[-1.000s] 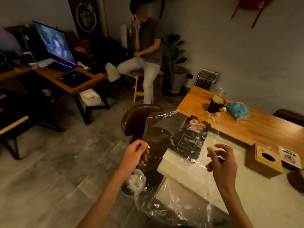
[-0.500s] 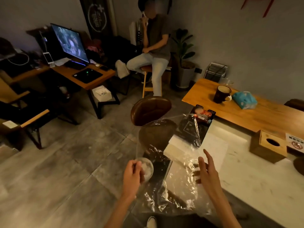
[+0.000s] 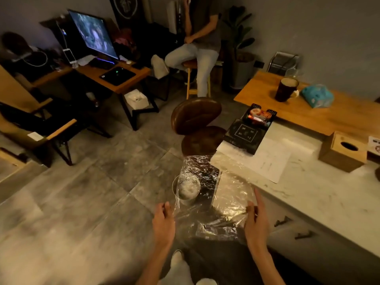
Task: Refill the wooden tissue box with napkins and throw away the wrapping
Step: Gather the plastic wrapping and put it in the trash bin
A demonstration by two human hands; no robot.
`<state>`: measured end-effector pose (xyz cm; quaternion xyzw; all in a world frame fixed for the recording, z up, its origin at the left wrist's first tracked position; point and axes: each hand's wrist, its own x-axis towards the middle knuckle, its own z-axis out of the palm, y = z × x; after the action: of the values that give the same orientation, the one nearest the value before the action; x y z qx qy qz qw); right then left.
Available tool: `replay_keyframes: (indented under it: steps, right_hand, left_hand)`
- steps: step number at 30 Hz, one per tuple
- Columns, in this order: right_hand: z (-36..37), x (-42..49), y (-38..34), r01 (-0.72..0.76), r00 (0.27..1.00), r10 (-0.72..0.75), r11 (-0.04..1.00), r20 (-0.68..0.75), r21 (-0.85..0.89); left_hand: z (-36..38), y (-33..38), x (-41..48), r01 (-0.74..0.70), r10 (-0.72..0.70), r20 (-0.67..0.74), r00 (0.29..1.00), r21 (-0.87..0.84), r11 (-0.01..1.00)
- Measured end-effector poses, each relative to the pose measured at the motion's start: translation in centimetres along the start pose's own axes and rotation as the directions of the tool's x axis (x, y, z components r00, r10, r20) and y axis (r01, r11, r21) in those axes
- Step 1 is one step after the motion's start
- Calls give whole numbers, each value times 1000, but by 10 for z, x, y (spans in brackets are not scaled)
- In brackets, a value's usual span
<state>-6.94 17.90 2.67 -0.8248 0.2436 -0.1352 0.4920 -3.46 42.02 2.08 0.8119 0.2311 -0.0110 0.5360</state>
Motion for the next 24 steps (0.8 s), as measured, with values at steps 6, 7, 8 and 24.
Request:
replay_keyframes:
  steps: [6, 7, 8, 24]
  right_hand:
    - [0, 1, -1, -51, 992, 32, 986, 125, 156]
    - [0, 1, -1, -55, 990, 33, 985, 134, 164]
    - [-1, 1, -1, -58, 990, 36, 985, 133, 163]
    - [42, -19, -72, -280, 938, 214, 931, 272, 233]
  left_hand:
    - [-13, -7, 33, 288, -184, 436, 881, -185, 940]
    - [-16, -7, 43, 381, -210, 552, 807, -215, 899]
    - [-16, -7, 55, 440, -230, 623, 747, -204, 875]
    - [-94, 46, 168, -65, 183, 812, 554, -177, 982]
